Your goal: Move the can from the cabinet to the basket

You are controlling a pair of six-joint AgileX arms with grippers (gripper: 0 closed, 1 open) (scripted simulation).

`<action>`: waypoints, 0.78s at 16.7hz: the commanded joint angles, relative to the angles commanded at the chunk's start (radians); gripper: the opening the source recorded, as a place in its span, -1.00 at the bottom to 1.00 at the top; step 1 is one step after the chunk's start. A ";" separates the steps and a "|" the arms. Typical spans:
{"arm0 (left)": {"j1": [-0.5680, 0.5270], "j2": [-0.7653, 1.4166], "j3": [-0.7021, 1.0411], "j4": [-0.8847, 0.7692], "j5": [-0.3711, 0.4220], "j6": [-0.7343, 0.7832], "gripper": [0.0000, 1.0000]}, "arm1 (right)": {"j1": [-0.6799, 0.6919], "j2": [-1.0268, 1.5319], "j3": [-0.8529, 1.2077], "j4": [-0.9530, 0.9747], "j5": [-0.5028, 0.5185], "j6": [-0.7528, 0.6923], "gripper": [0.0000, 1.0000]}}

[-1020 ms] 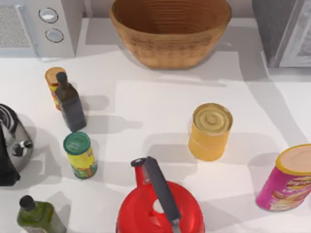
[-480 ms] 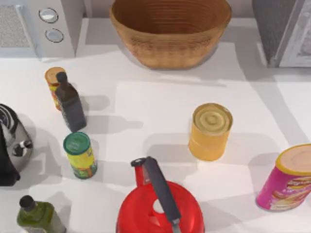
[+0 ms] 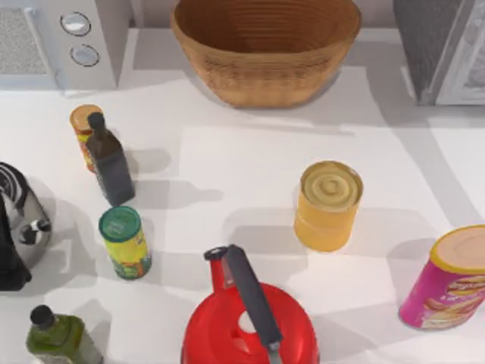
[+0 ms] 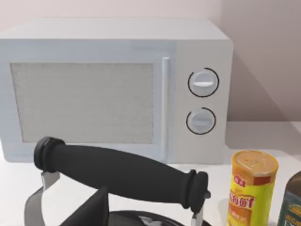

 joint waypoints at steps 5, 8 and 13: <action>0.000 0.000 0.000 0.000 0.000 0.000 1.00 | 0.000 0.000 0.000 0.000 0.000 0.000 -0.06; 0.000 0.000 0.000 0.000 0.000 0.000 1.00 | 0.000 0.000 0.000 0.000 0.000 0.000 -0.51; 0.000 0.000 0.000 0.000 0.000 0.000 1.00 | 0.000 0.000 0.000 0.000 0.000 0.000 -1.00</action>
